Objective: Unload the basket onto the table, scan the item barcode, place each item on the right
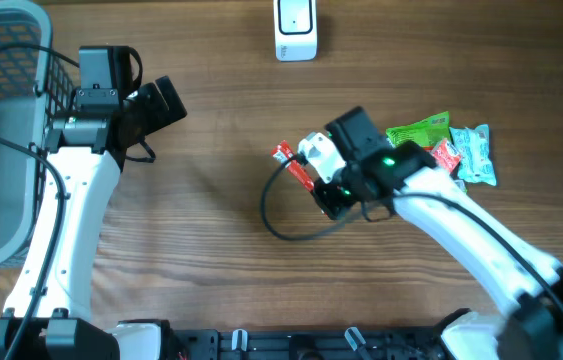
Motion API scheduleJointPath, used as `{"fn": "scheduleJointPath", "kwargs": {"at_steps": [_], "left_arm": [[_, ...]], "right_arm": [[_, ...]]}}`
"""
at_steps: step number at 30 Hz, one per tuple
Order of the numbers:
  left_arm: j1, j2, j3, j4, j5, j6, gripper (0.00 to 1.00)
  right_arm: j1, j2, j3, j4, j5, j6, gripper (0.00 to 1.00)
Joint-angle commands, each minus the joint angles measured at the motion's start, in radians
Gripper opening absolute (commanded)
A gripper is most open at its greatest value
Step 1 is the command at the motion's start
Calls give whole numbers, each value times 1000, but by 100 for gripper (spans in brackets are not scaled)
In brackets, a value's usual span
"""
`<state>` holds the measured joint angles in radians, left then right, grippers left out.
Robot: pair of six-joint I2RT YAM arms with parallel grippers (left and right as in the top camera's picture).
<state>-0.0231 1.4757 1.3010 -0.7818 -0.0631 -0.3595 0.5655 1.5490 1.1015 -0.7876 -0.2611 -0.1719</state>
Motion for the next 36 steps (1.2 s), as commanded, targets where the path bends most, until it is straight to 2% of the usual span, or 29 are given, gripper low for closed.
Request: {"fn": "scheduleJointPath", "kwargs": {"at_steps": [1,6,8,9,11,12,16,17,19,22,29,36], "left_arm": [[6,5,6,2,-13,12,100],[6,5,6,2,-13,12,100],[6,5,6,2,-13,12,100],[6,5,6,2,-13,12,100],[6,5,6,2,-13,12,100],[6,5,6,2,-13,12,100],[6,5,6,2,-13,12,100],[6,5,6,2,-13,12,100],[6,5,6,2,-13,12,100],[6,5,6,2,-13,12,100],[6,5,6,2,-13,12,100],[6,5,6,2,-13,12,100]], "right_arm": [[-3,156,0,96,87,14,4],[-3,255,0,193,128,14,6],[-3,261,0,207,171,14,46],[-3,261,0,214,193,14,59],[-3,259,0,227,220,14,69],[-3,260,0,230,225,14,70],[-4,260,0,225,224,62,70],[-4,260,0,220,225,78,67],[-4,261,-3,219,224,126,54],[-4,261,-10,231,209,227,45],[-4,261,-11,214,137,333,43],[-4,261,-16,187,134,329,49]]}}
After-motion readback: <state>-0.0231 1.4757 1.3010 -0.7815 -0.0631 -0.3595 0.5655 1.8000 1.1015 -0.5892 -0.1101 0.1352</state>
